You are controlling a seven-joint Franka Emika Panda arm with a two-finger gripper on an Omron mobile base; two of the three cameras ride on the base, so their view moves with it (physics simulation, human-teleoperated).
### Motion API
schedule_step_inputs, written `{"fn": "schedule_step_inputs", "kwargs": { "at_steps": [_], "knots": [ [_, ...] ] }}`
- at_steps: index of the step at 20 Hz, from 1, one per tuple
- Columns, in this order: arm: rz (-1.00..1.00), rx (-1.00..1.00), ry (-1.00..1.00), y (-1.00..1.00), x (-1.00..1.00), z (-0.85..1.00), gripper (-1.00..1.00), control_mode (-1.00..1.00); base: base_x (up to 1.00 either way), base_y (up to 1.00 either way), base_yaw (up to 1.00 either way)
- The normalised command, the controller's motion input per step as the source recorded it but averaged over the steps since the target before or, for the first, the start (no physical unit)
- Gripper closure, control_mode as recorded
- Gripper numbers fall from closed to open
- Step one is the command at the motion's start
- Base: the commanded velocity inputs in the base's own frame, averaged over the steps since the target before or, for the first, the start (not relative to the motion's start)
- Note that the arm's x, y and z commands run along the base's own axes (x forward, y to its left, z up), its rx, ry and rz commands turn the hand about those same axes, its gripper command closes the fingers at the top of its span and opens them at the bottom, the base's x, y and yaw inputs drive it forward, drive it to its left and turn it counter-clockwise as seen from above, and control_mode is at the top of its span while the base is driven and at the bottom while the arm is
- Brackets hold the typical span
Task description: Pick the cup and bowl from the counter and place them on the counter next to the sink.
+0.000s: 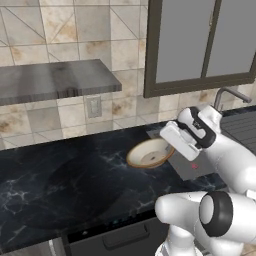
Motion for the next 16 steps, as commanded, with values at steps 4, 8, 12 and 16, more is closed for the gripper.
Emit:
{"fn": "schedule_step_inputs", "kwargs": {
  "at_steps": [4, 8, 12, 16],
  "knots": [
    [-0.03, -0.09, 0.0, -0.04, 0.0, -0.16, 1.0, -1.0, 0.0, 0.0, 0.0],
    [-0.04, -0.07, 0.0, 0.0, 0.0, -0.27, 1.0, -1.0, 0.0, 0.0, 0.0],
    [-0.03, -0.01, 0.0, 0.0, 0.07, -0.2, 1.0, -1.0, 0.0, 0.0, 0.0],
    [-0.03, 0.0, 0.0, 0.0, 0.11, -0.33, 1.0, -1.0, 0.0, 0.0, 0.0]
  ]
}}
